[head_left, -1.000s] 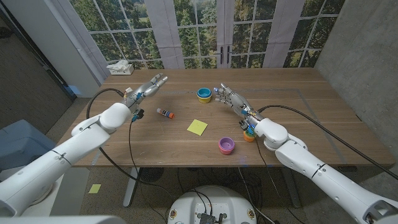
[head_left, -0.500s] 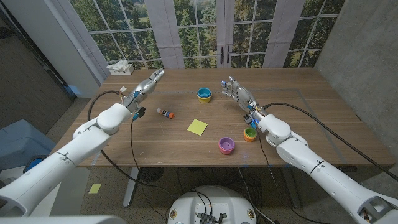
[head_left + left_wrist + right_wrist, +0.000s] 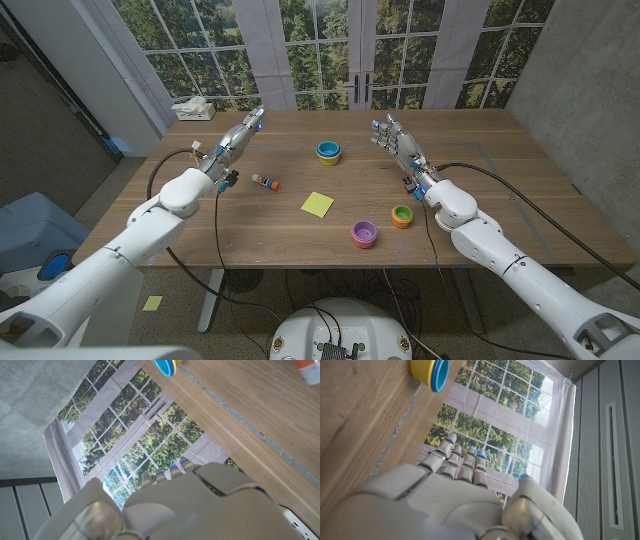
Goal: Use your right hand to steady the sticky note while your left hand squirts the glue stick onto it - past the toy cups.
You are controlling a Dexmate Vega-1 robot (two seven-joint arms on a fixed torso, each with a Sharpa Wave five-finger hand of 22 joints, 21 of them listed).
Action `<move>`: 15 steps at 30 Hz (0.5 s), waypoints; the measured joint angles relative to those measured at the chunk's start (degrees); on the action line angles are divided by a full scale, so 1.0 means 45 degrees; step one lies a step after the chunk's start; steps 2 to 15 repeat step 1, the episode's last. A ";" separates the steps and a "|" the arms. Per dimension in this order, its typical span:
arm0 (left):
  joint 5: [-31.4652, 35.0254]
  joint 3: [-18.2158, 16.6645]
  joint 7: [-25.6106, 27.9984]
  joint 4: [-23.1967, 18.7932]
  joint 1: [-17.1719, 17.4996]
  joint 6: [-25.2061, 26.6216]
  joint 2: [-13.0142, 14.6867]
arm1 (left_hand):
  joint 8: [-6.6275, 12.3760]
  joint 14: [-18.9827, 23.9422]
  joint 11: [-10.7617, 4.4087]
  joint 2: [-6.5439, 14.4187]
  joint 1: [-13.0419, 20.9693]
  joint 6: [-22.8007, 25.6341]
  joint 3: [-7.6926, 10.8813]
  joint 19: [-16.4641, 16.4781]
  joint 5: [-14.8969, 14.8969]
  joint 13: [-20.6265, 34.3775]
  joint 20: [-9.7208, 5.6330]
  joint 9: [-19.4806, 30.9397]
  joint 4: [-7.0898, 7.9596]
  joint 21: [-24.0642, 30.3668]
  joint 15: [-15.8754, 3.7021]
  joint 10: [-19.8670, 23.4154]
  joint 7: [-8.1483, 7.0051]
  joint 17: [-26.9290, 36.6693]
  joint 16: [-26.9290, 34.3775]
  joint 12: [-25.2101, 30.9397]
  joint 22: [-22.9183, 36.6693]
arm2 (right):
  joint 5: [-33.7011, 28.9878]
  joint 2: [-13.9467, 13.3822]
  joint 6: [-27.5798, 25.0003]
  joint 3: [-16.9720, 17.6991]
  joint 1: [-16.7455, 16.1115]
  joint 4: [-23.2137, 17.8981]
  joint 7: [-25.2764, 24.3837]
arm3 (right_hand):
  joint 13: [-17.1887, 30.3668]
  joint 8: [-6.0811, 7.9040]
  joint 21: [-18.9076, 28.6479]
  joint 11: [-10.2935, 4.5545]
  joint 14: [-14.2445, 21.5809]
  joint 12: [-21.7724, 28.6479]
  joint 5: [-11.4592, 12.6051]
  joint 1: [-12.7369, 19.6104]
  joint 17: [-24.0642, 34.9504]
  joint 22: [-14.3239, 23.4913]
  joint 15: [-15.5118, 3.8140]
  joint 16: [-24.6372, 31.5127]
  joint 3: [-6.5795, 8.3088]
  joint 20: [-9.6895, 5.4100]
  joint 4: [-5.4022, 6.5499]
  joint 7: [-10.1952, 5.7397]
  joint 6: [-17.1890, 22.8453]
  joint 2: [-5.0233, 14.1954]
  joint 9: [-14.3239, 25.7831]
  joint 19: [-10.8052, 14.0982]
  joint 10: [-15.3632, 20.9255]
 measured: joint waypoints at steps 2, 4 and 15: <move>-0.0123 0.0002 -0.0040 0.0053 -0.0001 -0.0099 -0.0082 | 0.0000 0.0000 0.0000 0.0000 0.0000 0.0041 0.0005 0.0074 0.0000 0.0000 0.0047 0.0000 -0.0005 0.0000 0.0000 0.0000 0.0041 0.0000 0.0000 0.0000 0.0000 | 0.0085 0.0034 0.0131 0.0070 -0.0002 0.0080 0.0027 | 0.0000 0.0000 0.0000 0.0000 0.0005 0.0000 0.0016 0.0000 0.0000 0.0000 -0.0005 0.0000 0.0000 0.0000 0.0000 0.0005 0.0005 0.0000 0.0000 0.0000 0.0000; -0.0123 0.0002 -0.0040 0.0053 -0.0001 -0.0099 -0.0082 | 0.0000 0.0000 0.0000 0.0000 0.0000 0.0041 0.0005 0.0074 0.0000 0.0000 0.0047 0.0000 -0.0005 0.0000 0.0000 0.0000 0.0041 0.0000 0.0000 0.0000 0.0000 | 0.0085 0.0034 0.0131 0.0070 -0.0002 0.0080 0.0027 | 0.0000 0.0000 0.0000 0.0000 0.0005 0.0000 0.0016 0.0000 0.0000 0.0000 -0.0005 0.0000 0.0000 0.0000 0.0000 0.0005 0.0005 0.0000 0.0000 0.0000 0.0000; -0.0123 0.0002 -0.0040 0.0053 -0.0001 -0.0099 -0.0082 | 0.0000 0.0000 0.0000 0.0000 0.0000 0.0041 0.0005 0.0074 0.0000 0.0000 0.0047 0.0000 -0.0005 0.0000 0.0000 0.0000 0.0041 0.0000 0.0000 0.0000 0.0000 | 0.0085 0.0034 0.0131 0.0070 -0.0002 0.0080 0.0027 | 0.0000 0.0000 0.0000 0.0000 0.0005 0.0000 0.0016 0.0000 0.0000 0.0000 -0.0005 0.0000 0.0000 0.0000 0.0000 0.0005 0.0005 0.0000 0.0000 0.0000 0.0000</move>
